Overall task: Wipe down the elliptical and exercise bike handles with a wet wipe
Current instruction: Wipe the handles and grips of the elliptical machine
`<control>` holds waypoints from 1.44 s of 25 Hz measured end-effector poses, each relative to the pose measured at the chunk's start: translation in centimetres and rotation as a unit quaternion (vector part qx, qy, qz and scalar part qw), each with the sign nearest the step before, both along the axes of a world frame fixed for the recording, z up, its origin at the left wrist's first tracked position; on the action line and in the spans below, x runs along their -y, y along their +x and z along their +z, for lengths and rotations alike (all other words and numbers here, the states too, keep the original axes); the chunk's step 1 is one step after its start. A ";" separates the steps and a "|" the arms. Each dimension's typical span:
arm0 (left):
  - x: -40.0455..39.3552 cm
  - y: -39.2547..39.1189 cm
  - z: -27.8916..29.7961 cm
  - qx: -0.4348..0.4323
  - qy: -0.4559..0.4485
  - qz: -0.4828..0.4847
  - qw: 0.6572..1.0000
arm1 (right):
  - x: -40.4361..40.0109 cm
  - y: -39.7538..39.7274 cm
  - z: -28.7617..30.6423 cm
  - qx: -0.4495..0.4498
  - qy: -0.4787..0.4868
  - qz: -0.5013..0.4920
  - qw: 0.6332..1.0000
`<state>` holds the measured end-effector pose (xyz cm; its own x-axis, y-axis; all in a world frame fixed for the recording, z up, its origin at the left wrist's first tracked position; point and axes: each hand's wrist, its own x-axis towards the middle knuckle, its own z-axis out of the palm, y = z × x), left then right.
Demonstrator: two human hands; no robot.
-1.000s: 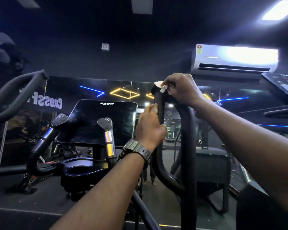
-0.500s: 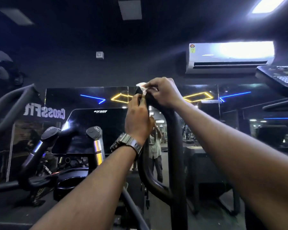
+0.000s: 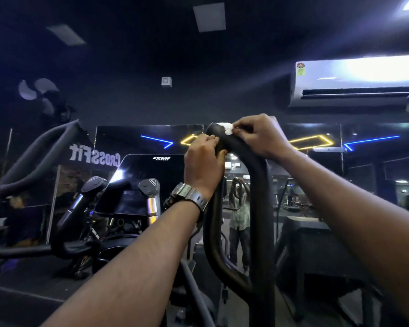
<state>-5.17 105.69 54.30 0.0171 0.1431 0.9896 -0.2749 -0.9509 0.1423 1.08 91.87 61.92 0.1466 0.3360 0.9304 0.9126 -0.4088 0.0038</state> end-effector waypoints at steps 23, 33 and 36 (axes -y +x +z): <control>0.8 0.0 0.4 -0.096 0.111 0.060 0.987 | 2.8 -2.5 -7.0 0.168 -0.026 -0.066 0.983; 1.4 -0.3 -1.3 -0.121 0.066 0.063 0.988 | 3.4 -2.7 -7.3 0.149 -0.014 -0.091 0.985; 1.6 -0.6 -1.8 -0.150 0.130 0.093 0.976 | 4.4 -2.7 -9.6 0.157 -0.020 -0.105 0.982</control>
